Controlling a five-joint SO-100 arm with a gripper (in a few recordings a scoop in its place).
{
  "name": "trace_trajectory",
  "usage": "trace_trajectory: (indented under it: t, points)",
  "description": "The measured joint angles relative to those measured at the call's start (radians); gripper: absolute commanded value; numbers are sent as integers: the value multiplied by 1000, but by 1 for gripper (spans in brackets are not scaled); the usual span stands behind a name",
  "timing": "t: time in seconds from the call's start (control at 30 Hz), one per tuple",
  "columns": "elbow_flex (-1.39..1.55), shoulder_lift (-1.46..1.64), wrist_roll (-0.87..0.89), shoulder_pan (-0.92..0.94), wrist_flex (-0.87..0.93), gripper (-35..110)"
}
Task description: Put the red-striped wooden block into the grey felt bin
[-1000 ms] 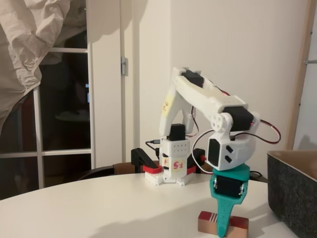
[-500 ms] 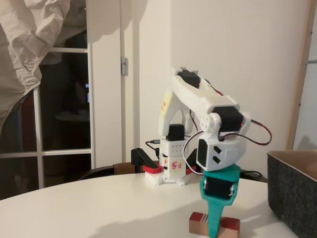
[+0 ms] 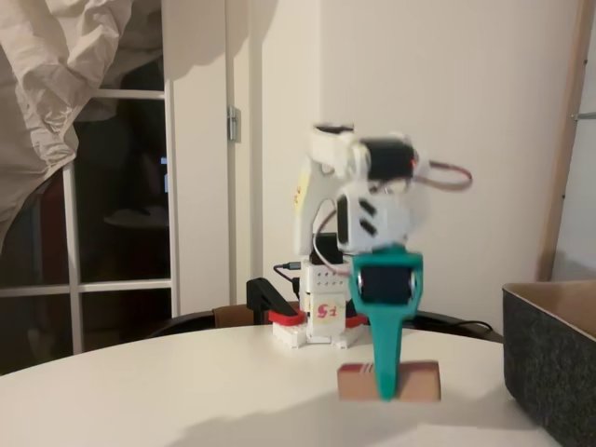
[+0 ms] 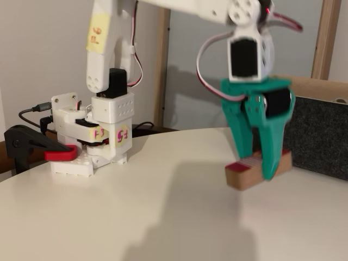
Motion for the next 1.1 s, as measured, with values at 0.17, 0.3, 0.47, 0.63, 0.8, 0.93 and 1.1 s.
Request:
trace_trajectory:
  t: [0.17, 0.3, 0.47, 0.63, 0.8, 0.93, 1.1]
  points:
    - [0, 132, 46, 25, -41, 5]
    - [2, 236, 64, 5, -87, 6]
    - [-28, 291, 80, -43, -141, 5]
    - [-101, 291, 75, -138, -216, 6]
    - [-164, 291, 31, -287, -247, 7]
    - [-175, 290, -44, -433, -247, 7]
    - [-176, 244, -153, -617, -245, 3]
